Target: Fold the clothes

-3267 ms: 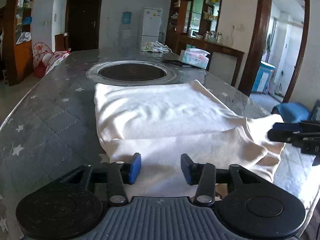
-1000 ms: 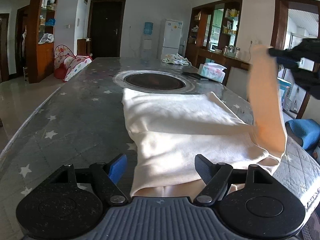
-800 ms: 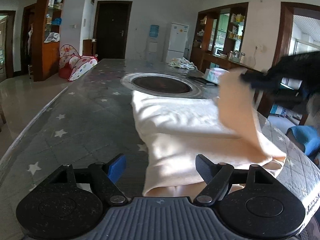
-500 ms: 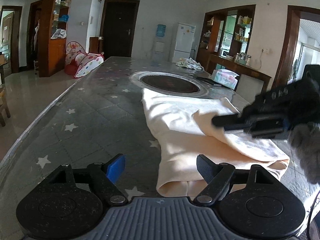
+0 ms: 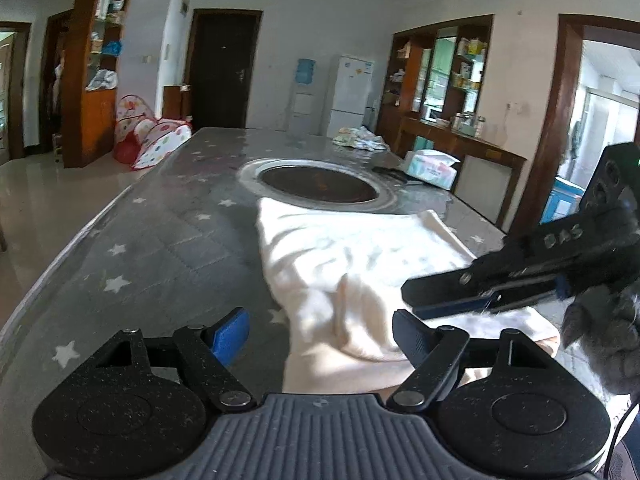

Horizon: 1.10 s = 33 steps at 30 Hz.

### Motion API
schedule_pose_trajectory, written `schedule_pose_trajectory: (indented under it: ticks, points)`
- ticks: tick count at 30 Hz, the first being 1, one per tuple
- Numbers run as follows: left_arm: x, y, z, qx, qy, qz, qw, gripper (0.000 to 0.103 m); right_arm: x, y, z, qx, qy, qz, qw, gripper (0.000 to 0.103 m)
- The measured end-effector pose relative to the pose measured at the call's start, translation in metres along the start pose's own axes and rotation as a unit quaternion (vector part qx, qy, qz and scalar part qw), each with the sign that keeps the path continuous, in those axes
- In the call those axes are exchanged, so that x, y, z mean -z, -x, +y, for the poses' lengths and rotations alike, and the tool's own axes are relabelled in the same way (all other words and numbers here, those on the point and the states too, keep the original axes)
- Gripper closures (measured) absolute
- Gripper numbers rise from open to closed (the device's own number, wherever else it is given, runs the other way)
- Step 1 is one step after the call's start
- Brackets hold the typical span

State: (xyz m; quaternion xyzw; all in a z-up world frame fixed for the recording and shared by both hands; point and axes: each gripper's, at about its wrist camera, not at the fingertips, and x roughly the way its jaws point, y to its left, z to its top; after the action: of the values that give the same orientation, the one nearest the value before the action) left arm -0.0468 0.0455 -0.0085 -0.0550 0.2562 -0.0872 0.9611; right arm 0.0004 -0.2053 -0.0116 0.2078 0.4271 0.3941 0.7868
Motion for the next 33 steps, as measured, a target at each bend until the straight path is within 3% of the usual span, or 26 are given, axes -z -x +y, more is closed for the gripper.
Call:
schedule_pose_trajectory:
  ticks: [1,6,12,18,20,29,33]
  points:
    - [-0.001,-0.002,-0.003,0.004,-0.005,0.0,1.0,0.03,-0.004,0.008,-0.001,0.009,0.004,-0.009,1.0,0.072]
    - [-0.004,-0.017,-0.014,0.024,-0.024,0.008,0.9994,0.056,-0.012,0.048,-0.016,0.083,0.028,-0.048,0.995,0.072]
    - [0.001,-0.037,-0.018,0.02,-0.032,0.03,0.9989,0.062,0.009,0.077,-0.028,0.181,0.081,-0.058,0.978,0.072]
    - [0.008,-0.046,-0.02,0.016,-0.035,0.046,0.9982,0.091,0.031,0.07,-0.029,0.22,0.135,-0.048,0.965,0.072]
    - [0.009,-0.045,-0.02,0.015,-0.036,0.045,0.9982,0.096,0.037,0.063,-0.026,0.238,0.163,-0.042,0.957,0.072]
    - [-0.002,-0.02,-0.012,0.025,0.005,0.026,0.9993,0.099,0.02,0.065,-0.018,0.249,0.185,-0.078,0.947,0.072]
    - [0.001,-0.023,-0.011,0.019,0.004,0.042,0.999,0.098,0.008,0.052,-0.031,0.264,0.177,-0.083,0.945,0.072]
